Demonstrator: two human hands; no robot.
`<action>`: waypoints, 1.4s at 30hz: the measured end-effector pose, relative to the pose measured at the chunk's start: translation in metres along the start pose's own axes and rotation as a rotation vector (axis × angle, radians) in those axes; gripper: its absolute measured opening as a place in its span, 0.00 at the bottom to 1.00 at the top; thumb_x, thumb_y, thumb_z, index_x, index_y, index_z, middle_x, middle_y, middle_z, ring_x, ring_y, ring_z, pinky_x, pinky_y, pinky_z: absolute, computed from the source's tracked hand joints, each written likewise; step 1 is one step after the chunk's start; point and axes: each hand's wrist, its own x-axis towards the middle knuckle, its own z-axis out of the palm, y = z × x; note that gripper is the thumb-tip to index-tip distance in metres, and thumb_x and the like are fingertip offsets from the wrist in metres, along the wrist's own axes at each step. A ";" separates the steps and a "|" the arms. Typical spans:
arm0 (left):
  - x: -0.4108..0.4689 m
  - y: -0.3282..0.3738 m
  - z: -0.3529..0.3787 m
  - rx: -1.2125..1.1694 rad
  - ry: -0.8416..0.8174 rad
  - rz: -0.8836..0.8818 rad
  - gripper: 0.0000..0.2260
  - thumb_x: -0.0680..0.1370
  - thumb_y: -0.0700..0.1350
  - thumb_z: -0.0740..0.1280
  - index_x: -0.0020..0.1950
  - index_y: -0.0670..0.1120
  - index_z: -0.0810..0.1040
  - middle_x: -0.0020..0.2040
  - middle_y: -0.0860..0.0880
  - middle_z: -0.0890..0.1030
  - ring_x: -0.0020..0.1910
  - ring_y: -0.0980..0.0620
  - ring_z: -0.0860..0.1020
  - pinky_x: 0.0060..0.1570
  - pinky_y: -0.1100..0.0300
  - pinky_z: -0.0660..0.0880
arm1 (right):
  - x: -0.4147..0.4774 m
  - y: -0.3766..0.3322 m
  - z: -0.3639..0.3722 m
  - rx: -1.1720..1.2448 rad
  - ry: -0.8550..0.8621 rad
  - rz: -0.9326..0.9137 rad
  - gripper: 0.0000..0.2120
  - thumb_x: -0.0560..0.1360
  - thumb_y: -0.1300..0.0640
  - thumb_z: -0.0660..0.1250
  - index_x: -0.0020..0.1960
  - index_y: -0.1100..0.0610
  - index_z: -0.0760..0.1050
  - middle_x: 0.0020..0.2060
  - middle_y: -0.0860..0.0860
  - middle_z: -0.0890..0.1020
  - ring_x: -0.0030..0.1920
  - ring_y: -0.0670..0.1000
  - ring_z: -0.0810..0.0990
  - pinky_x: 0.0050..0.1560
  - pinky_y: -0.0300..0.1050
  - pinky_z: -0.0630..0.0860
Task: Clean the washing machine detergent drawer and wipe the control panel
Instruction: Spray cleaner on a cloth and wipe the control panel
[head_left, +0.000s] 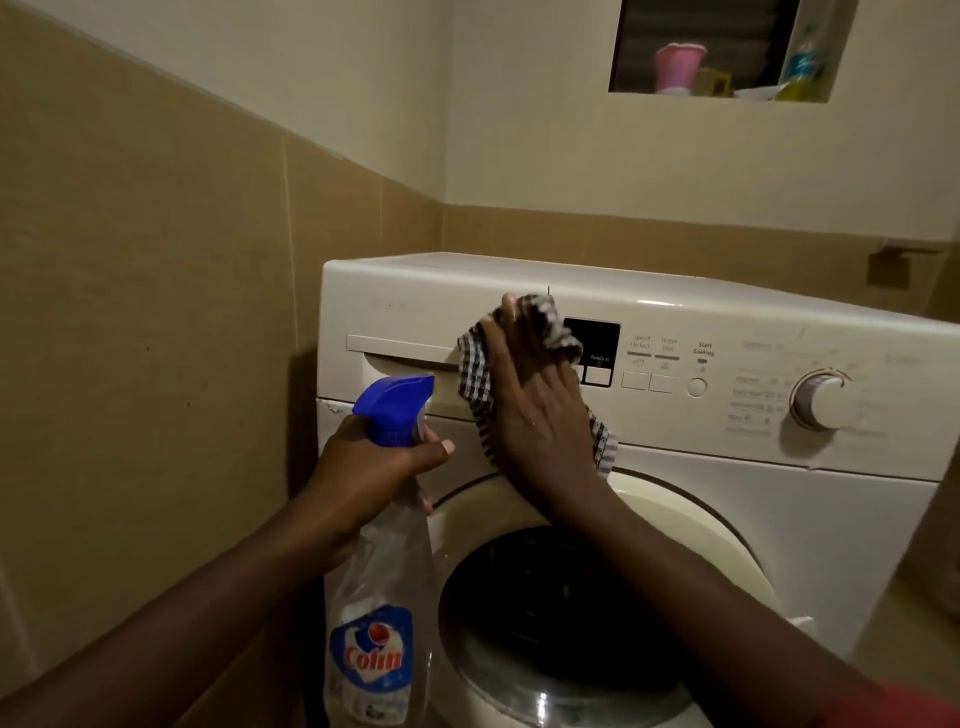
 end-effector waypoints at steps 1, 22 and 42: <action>0.000 0.000 -0.001 -0.008 0.004 0.002 0.09 0.72 0.40 0.75 0.49 0.41 0.79 0.39 0.42 0.81 0.27 0.49 0.80 0.30 0.59 0.79 | -0.012 -0.001 0.002 -0.016 -0.045 -0.021 0.35 0.77 0.57 0.61 0.79 0.56 0.49 0.79 0.56 0.48 0.79 0.55 0.44 0.78 0.51 0.44; 0.011 0.010 -0.024 -0.138 0.120 -0.009 0.05 0.73 0.35 0.72 0.46 0.41 0.80 0.41 0.42 0.81 0.30 0.45 0.78 0.33 0.54 0.76 | 0.011 -0.006 0.002 -0.119 -0.084 -0.189 0.30 0.76 0.50 0.58 0.77 0.55 0.59 0.76 0.55 0.63 0.74 0.57 0.64 0.73 0.50 0.54; -0.005 0.027 0.046 0.039 -0.080 0.113 0.07 0.71 0.37 0.74 0.46 0.40 0.79 0.37 0.41 0.81 0.26 0.46 0.79 0.27 0.61 0.75 | -0.079 0.062 -0.077 0.170 0.207 0.282 0.21 0.73 0.54 0.61 0.66 0.51 0.73 0.59 0.47 0.80 0.56 0.48 0.78 0.48 0.42 0.76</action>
